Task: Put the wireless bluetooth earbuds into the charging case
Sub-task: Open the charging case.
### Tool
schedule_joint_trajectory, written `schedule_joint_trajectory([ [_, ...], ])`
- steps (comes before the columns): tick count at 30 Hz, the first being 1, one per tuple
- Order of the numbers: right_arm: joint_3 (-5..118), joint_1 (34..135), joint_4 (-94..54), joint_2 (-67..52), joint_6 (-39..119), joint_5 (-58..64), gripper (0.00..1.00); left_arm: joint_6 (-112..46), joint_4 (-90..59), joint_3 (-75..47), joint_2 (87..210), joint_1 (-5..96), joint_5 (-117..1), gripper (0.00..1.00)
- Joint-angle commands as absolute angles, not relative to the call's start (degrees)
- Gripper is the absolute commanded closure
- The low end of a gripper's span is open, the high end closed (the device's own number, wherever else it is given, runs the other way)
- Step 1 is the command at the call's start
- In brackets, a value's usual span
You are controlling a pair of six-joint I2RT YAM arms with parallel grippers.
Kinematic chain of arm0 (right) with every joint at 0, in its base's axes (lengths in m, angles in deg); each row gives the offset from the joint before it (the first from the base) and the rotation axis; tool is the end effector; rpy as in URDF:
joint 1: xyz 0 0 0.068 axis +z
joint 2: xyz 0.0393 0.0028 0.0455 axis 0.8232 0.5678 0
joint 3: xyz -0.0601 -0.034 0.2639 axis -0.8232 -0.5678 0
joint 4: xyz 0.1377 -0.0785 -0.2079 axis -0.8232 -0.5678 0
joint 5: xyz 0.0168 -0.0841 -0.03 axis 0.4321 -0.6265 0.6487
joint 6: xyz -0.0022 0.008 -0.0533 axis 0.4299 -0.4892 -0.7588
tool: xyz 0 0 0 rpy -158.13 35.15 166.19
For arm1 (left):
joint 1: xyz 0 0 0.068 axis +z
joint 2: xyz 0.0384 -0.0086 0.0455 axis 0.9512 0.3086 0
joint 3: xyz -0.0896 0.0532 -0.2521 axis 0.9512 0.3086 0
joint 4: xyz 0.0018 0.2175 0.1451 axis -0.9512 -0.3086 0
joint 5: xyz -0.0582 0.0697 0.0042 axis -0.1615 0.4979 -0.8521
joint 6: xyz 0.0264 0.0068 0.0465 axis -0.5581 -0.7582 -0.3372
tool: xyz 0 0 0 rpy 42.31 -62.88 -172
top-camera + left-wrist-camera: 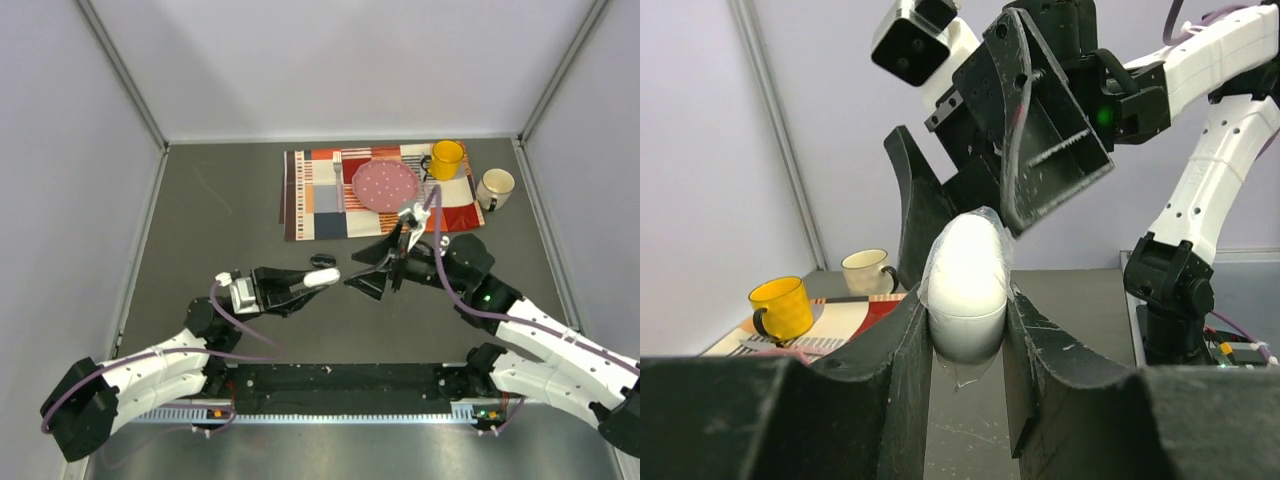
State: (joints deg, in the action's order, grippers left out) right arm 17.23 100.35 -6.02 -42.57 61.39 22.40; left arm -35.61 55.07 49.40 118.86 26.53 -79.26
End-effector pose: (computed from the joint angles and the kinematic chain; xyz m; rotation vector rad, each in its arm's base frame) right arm 0.1259 0.1483 0.3303 -0.6424 1.5407 1.3483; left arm 0.0957 -0.1222 0.2642 0.7856 0.7773 -1.0960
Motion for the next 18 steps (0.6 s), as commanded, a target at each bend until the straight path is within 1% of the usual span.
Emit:
schedule_joint_trajectory([
  [1, 20.77, 103.22, -5.12, -40.32, 61.37, 21.74, 0.16, -37.16, 55.46, 48.97, 118.28, 26.23, -78.81, 1.00],
  [8, 20.60, 103.57, -3.18, -36.98, 62.16, 19.28, 0.15, -36.11, 55.99, 48.36, 118.37, 26.23, -80.66, 1.00],
  [13, 20.07, 103.57, -0.64, -36.27, 62.78, 15.51, 0.13, -35.23, 54.68, 46.78, 118.72, 25.97, -86.53, 1.00],
  [18, 20.77, 103.57, 0.33, -36.54, 63.39, 12.78, 0.11, -35.31, 51.87, 46.16, 118.63, 25.70, -89.36, 1.00],
])
